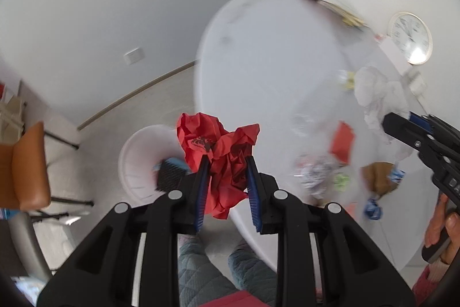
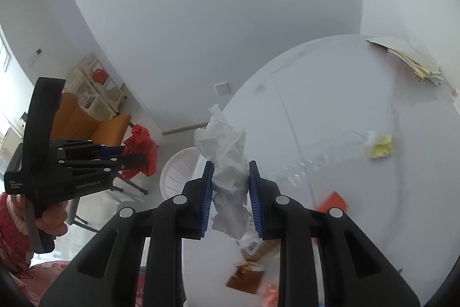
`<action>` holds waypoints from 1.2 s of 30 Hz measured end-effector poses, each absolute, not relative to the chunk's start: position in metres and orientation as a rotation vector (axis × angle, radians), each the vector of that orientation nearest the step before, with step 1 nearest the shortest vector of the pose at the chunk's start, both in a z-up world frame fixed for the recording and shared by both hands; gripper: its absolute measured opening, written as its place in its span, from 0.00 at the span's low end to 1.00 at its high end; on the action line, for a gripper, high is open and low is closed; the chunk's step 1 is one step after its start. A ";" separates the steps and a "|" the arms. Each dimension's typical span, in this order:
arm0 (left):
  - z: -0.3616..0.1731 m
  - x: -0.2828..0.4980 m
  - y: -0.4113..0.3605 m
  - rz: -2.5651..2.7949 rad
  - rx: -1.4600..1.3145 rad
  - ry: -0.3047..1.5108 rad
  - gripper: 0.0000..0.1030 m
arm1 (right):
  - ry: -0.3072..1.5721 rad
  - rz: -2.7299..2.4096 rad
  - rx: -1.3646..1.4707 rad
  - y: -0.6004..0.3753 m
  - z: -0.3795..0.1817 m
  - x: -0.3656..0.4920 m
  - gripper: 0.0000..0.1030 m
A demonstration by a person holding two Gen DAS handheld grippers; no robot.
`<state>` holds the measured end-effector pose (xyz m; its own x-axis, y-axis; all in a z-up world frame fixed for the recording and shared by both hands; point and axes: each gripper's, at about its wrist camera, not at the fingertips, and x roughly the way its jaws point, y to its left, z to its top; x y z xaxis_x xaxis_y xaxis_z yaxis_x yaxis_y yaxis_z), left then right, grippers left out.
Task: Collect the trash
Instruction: 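Carry the red paper and tissue to the wastebasket and open both tools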
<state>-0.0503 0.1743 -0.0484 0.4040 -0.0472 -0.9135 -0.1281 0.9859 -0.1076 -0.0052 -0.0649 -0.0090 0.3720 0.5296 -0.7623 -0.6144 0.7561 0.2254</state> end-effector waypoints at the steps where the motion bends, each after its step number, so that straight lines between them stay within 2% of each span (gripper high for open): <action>1: -0.055 -0.052 0.195 0.076 -0.179 1.167 0.24 | 0.946 0.761 -0.109 -0.043 -0.012 -0.005 0.25; 7: -0.114 -0.049 0.280 0.093 -0.201 1.260 0.24 | 1.017 0.819 -0.166 0.060 -0.041 0.000 0.25; 15: -0.200 -0.020 0.325 -0.024 -0.269 1.356 0.26 | 1.139 0.756 -0.214 0.130 -0.089 0.016 0.25; 20: -0.229 -0.007 0.334 -0.058 -0.249 1.389 0.42 | 1.182 0.723 -0.209 0.144 -0.106 0.017 0.25; 23: -0.232 -0.005 0.338 -0.057 -0.241 1.393 0.55 | 1.193 0.708 -0.205 0.154 -0.111 0.018 0.25; 28: -0.218 -0.010 0.351 -0.050 -0.233 1.367 0.61 | 1.201 0.700 -0.196 0.153 -0.115 0.021 0.25; 32: -0.196 -0.023 0.372 0.025 -0.224 1.338 0.72 | 1.219 0.719 -0.218 0.178 -0.133 0.018 0.25; 36: -0.171 -0.041 0.398 0.117 -0.233 1.309 0.75 | 1.250 0.756 -0.273 0.201 -0.164 0.016 0.25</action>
